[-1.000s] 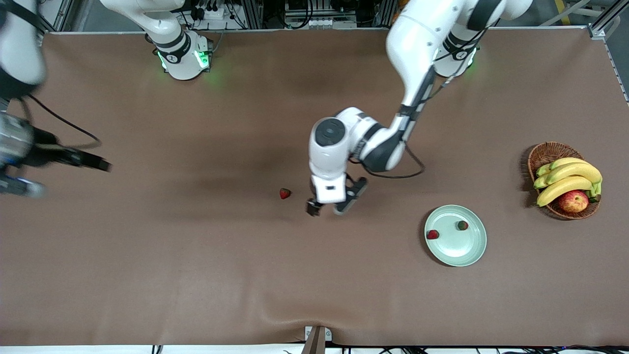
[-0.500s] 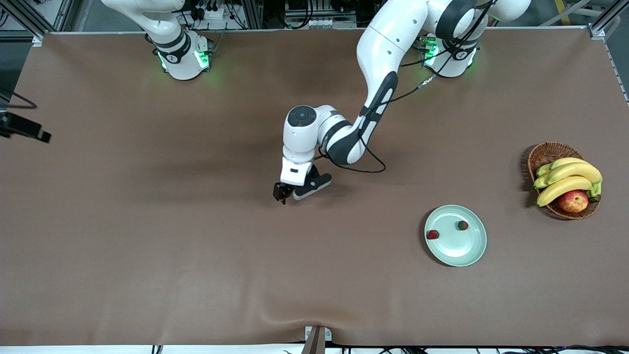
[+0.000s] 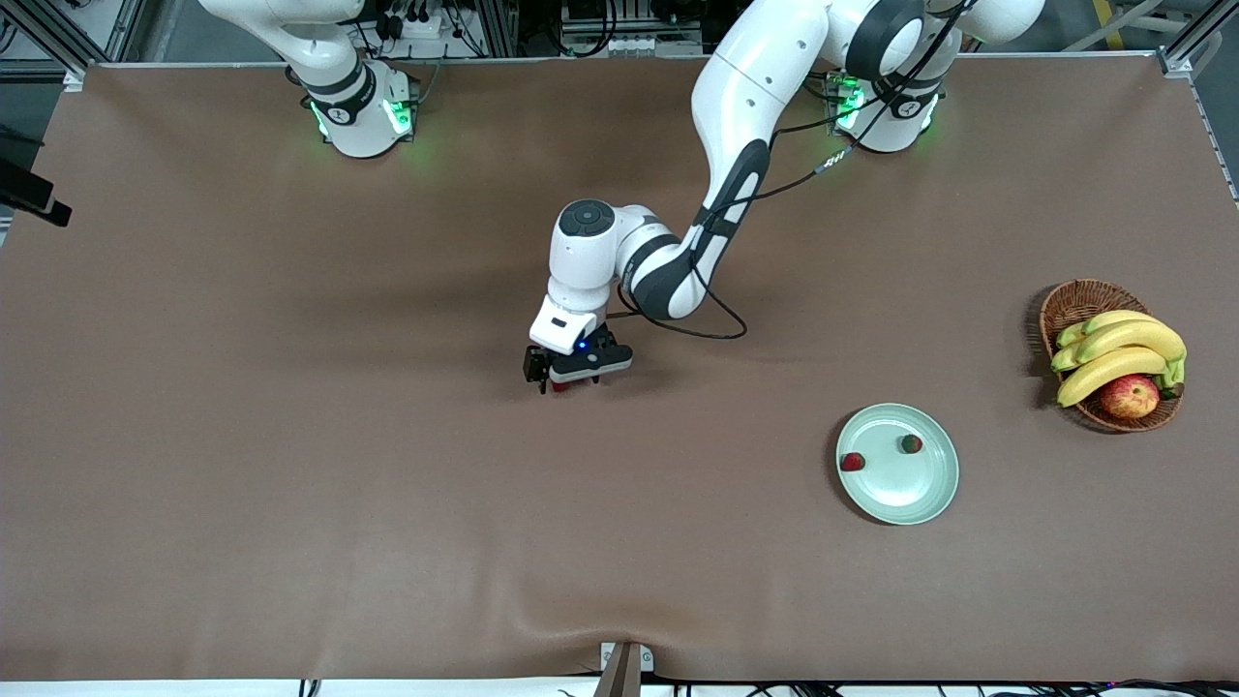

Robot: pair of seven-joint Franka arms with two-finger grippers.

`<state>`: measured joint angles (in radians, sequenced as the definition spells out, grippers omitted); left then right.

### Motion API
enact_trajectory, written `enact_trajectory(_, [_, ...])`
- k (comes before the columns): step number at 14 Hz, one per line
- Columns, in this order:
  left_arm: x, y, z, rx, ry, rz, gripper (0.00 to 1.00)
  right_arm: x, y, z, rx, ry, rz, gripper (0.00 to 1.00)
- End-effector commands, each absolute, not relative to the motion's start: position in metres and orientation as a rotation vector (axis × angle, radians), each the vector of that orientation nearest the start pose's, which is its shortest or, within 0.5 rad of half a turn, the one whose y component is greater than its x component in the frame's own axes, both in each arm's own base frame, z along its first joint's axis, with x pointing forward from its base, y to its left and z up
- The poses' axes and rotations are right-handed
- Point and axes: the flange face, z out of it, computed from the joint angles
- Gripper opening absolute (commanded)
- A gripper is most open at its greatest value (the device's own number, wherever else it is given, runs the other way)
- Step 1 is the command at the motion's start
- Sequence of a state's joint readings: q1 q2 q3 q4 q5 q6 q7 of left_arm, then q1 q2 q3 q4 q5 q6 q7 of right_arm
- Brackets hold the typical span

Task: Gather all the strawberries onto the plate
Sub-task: 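Lower the left gripper and grasp the last strawberry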

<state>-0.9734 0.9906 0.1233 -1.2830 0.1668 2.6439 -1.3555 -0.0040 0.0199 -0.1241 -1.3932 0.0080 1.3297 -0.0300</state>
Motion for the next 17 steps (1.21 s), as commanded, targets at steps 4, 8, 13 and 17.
enact_trajectory(4, [0.475,-0.621,0.175,-3.256,-0.202,-0.73,1.0,0.536,-0.045,0.67,-3.148,0.079,0.143,1.0])
enact_trajectory(8, [0.465,-0.623,0.162,-3.188,-0.034,-0.789,1.0,0.546,-0.044,0.662,-3.15,0.094,0.076,1.0])
enact_trajectory(13, [0.455,-0.626,0.152,-3.142,0.017,-0.778,1.0,0.545,-0.052,0.66,-3.15,0.121,0.1,1.0])
enact_trajectory(17, [0.454,-0.627,0.153,-3.144,0.017,-0.775,0.46,0.542,-0.062,0.658,-3.148,0.146,0.129,1.0])
